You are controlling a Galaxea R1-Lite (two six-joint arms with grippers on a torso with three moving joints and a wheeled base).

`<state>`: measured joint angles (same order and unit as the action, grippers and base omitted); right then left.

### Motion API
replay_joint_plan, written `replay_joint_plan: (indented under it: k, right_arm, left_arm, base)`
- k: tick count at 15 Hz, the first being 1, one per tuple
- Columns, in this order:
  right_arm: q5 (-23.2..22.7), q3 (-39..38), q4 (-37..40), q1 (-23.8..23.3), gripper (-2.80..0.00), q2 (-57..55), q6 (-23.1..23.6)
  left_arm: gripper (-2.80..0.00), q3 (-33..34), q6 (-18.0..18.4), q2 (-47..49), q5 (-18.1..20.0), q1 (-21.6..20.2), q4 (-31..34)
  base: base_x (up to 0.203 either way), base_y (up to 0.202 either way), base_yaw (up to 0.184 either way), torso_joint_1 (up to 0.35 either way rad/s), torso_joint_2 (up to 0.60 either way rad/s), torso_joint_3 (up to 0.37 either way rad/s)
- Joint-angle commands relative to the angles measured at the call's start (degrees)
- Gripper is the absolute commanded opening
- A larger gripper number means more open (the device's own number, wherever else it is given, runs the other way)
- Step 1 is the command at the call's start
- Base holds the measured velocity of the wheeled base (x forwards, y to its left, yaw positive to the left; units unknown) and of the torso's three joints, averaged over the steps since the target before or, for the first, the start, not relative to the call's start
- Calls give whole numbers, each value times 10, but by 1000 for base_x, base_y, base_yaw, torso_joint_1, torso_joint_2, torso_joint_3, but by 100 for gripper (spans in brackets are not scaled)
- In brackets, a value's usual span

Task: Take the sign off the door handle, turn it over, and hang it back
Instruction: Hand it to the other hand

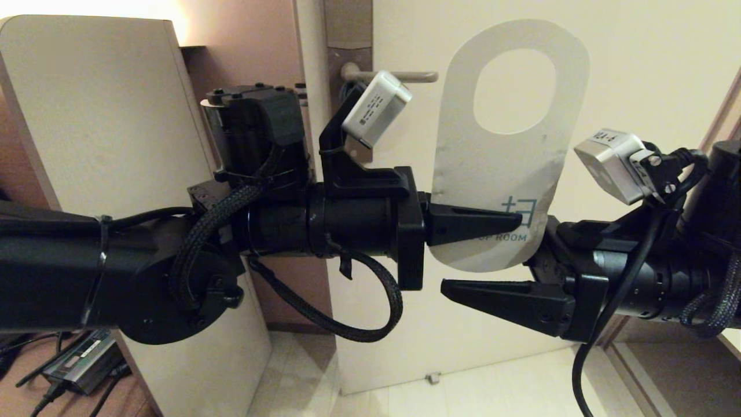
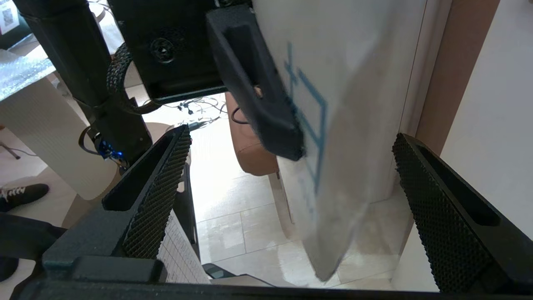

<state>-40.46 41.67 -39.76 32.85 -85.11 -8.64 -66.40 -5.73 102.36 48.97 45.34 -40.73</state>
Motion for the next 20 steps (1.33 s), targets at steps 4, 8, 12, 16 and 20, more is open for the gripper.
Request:
replay_joint_plan:
  k: [4,8,12,16,20]
  right_arm:
    - [-1,0,-2,-1,0,-1,-1]
    - [0,8,-2,-1,0,-3,-1]
    - [1,15,-2,-2,0,-7,-1]
    - [0,14,-2,-2,0,-6,-1]
    - [0,10,-2,-2,0,-6,-1]
  left_arm:
    - [-280,2,-1,-1,2,4,-2]
    - [-280,4,-1,-3,2,4,-2]
    - [-280,23,1,-12,2,4,-2]
    - [-280,26,0,-16,2,3,-2]
    - [-280,25,0,-16,2,3,-2]
  base:
    - [0,0,0,0,0,0]
    - [0,0,0,0,0,0]
    - [0,0,0,0,0,0]
    - [0,0,0,0,0,0]
    - [0,0,0,0,0,0]
